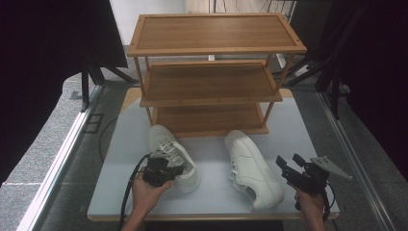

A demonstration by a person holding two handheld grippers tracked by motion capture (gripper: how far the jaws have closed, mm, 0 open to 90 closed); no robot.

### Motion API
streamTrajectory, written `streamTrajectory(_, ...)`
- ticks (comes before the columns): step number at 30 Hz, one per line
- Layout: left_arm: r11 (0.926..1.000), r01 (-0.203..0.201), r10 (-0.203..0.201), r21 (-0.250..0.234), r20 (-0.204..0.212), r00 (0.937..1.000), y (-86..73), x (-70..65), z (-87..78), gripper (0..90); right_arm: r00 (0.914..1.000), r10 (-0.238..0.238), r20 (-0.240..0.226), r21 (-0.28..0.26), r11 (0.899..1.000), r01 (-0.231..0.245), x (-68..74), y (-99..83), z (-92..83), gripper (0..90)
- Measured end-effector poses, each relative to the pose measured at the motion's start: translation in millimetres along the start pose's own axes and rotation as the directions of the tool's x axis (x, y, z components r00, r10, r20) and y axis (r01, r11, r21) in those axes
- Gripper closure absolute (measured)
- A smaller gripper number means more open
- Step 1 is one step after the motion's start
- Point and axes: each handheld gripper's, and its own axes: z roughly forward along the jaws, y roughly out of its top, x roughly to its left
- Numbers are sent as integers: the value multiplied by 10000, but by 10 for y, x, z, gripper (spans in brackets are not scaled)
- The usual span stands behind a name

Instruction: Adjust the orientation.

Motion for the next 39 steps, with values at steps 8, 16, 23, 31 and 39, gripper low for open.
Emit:
streamTrajectory(8, 10000, -17, 18, 61, -197, 9998, -105, 58, -140, 900, 10000, 75, 64, -2, 10000, -75, -36, 2, -19, 295)
streamTrajectory(16, 9998, -25, 34, 194, -436, 9990, -218, 144, -301, 900, 9999, 110, 104, 2, 9999, -110, -52, 0, -17, 295)
streamTrajectory(23, 9995, 146, -123, 287, -788, 9968, -299, 284, -446, 900, 9998, 156, 133, 41, 9999, -156, -58, -10, -6, 294)
streamTrajectory(31, 9983, 369, -348, 453, -454, 9984, -318, 484, -569, 900, 9997, 189, 147, 169, 9997, -192, -60, -31, 30, 295)
streamTrajectory(39, 9994, 298, -300, 177, 102, 9995, -315, 444, -606, 827, 9997, 197, 111, 202, 9996, -199, -75, -40, 72, 295)
